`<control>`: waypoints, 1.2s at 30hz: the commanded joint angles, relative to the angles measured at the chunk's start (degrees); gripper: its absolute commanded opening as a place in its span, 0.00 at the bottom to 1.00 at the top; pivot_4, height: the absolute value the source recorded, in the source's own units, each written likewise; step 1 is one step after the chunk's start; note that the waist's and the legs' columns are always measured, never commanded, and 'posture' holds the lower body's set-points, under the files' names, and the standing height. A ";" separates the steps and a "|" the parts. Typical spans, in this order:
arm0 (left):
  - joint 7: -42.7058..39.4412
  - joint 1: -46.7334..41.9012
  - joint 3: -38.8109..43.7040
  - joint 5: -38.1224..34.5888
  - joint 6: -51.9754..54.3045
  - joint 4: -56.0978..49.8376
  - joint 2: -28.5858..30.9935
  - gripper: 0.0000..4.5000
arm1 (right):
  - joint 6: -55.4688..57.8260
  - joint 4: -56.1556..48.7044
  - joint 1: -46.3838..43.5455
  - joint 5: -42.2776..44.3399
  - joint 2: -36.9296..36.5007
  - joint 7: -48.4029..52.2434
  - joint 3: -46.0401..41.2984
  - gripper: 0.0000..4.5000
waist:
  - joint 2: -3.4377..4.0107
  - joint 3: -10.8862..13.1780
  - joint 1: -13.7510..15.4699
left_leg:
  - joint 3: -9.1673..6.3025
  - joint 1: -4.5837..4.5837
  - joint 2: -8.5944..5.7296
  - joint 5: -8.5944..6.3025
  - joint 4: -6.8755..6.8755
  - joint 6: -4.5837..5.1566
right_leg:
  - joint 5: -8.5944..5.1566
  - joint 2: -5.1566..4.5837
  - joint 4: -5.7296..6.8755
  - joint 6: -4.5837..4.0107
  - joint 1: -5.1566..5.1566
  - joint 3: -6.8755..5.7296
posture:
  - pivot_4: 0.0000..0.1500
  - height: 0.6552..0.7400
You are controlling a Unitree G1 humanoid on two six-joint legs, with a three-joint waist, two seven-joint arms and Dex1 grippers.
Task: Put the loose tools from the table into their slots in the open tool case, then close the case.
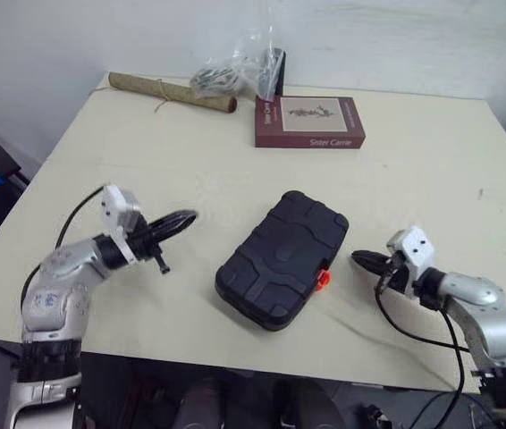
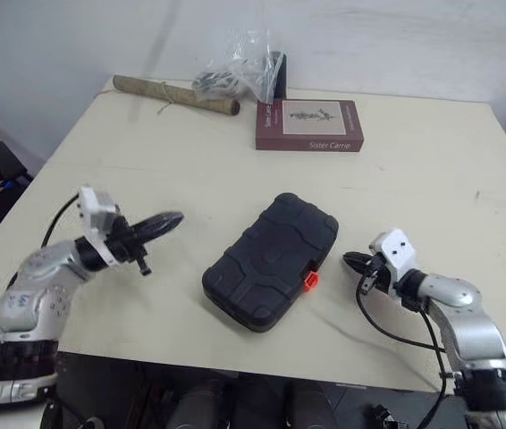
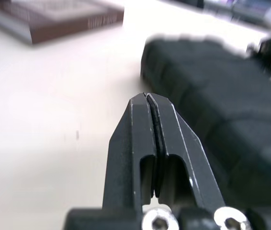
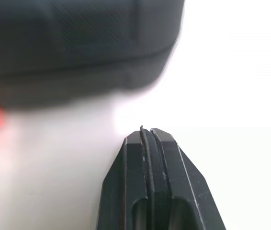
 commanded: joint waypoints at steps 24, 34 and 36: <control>-9.82 -13.46 -30.00 21.90 -9.00 18.93 -8.92 0.00 | 12.82 -24.10 16.60 1.39 -2.65 -3.81 5.47 0.02 | 0.13 -1.14 -0.15 | 0.09 0.25 0.07 0.01 -0.21 -0.06 | -0.02 0.20 -0.17 -0.02 0.12 0.15 | 1.00 1.00; -8.04 -12.29 -30.32 23.36 -7.74 17.97 -9.10 0.00 | 14.05 -17.45 12.98 -1.14 1.48 -6.63 10.09 0.02 | 0.20 -1.49 -0.49 | 0.12 1.11 0.11 -0.34 -0.43 0.33 | -0.08 0.19 -0.37 -0.13 0.96 0.22 | 1.00 1.00; -7.49 -12.20 -30.51 24.20 -7.57 18.12 -8.92 0.00 | 13.02 -15.77 10.31 -2.39 3.90 -7.87 11.58 0.02 | 0.06 -1.60 -0.57 | 0.11 1.17 0.13 -0.33 -0.57 0.30 | -0.08 0.20 -0.41 -0.14 0.96 0.22 | 1.00 1.00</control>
